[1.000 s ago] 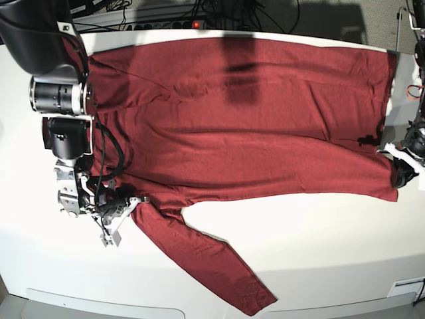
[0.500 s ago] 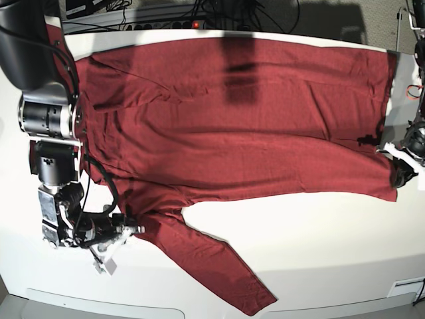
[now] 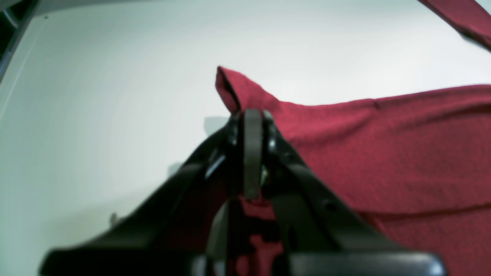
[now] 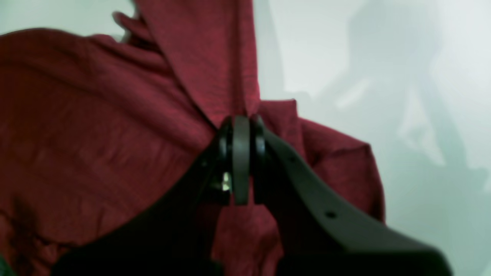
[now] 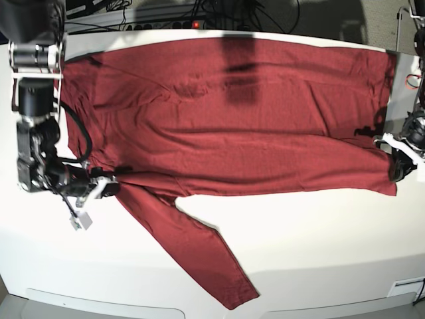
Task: Fold the T-shirt properly
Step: 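Drag the held edge with both grippers over the shirt body, folding it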
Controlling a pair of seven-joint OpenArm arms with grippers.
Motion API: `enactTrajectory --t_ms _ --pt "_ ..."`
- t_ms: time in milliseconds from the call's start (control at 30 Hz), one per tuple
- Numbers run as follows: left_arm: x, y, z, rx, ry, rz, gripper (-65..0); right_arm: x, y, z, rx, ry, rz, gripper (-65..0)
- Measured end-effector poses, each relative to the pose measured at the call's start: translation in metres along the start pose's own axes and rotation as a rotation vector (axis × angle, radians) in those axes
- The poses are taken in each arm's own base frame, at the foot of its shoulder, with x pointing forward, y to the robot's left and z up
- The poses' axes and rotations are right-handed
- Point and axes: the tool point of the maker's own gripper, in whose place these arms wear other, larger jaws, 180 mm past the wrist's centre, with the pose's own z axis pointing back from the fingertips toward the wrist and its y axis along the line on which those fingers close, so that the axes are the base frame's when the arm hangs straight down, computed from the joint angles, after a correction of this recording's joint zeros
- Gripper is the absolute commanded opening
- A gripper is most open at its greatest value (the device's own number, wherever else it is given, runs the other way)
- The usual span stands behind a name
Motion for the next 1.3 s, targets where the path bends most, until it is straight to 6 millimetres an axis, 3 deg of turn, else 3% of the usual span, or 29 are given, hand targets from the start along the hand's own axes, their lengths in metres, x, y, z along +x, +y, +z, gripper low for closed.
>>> enactTrajectory --t_ms 133,233,400,667,967,1167,1300 --pt "0.002 -0.007 0.006 -0.015 -0.01 -0.014 -65.0 -0.01 0.016 0.021 0.031 -0.031 0.061 -65.0" --pt "-0.007 -0.005 0.01 0.005 0.023 -0.081 -65.0 -0.021 0.024 0.037 0.067 -0.055 0.045 -65.0" --pt "-0.016 0.01 0.019 0.048 0.05 -0.1 -65.0 -0.013 0.013 0.07 0.045 -0.143 0.001 -65.0" --pt "-0.032 0.025 0.034 0.088 0.09 -0.09 -65.0 -0.037 0.0 0.103 -0.023 -0.116 -0.026 -65.0" --pt "-0.061 0.022 0.049 0.079 0.164 -0.09 -65.0 -0.075 0.014 0.128 -0.012 -0.094 -0.058 -65.0" --pt "-0.078 0.022 0.057 0.079 0.226 -0.1 -65.0 -0.108 0.013 0.132 -0.022 -0.032 -0.098 -65.0" --pt "-0.088 0.026 0.062 0.094 0.266 -0.149 -65.0 -0.119 0.016 0.133 -0.018 -0.022 -0.115 -65.0"
